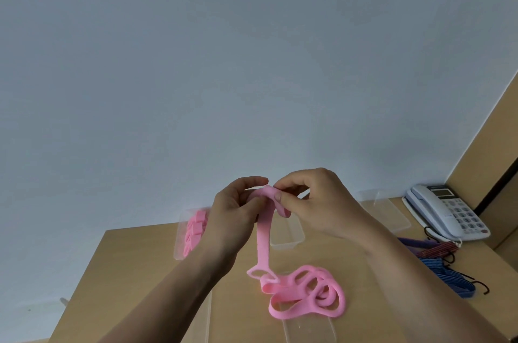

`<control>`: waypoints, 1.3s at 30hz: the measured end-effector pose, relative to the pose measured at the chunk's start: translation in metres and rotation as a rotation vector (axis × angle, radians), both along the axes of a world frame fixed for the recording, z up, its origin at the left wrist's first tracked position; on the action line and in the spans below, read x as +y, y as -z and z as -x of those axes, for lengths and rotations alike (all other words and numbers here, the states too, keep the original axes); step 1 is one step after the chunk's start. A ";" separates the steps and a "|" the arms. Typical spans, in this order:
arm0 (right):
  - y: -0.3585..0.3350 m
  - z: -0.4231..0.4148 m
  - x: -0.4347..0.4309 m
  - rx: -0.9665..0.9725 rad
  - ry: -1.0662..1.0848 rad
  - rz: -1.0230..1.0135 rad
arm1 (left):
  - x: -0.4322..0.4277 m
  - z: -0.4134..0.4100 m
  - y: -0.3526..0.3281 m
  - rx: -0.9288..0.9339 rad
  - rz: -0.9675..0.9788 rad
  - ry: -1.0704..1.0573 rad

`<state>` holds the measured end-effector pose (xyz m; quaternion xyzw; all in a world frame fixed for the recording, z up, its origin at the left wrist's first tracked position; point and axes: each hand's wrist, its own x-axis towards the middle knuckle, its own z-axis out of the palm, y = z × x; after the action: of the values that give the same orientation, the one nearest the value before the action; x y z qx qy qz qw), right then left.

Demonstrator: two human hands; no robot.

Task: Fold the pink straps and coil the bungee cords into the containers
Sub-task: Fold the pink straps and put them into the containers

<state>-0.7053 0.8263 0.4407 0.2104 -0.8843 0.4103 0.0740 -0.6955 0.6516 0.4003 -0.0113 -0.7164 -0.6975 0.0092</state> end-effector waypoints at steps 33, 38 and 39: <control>0.033 -0.002 -0.002 0.562 0.328 -0.077 | 0.013 -0.003 0.010 -0.214 -0.296 -0.007; 0.035 -0.005 -0.002 0.642 0.304 -0.137 | 0.015 -0.005 0.005 -0.198 -0.292 -0.030; 0.035 -0.005 -0.001 0.658 0.296 -0.144 | 0.015 -0.005 0.005 -0.187 -0.290 -0.026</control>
<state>-0.7006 0.8249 0.4053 0.2053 -0.8608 0.2421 0.3978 -0.6909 0.6667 0.3953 0.0641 -0.6060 -0.7915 -0.0469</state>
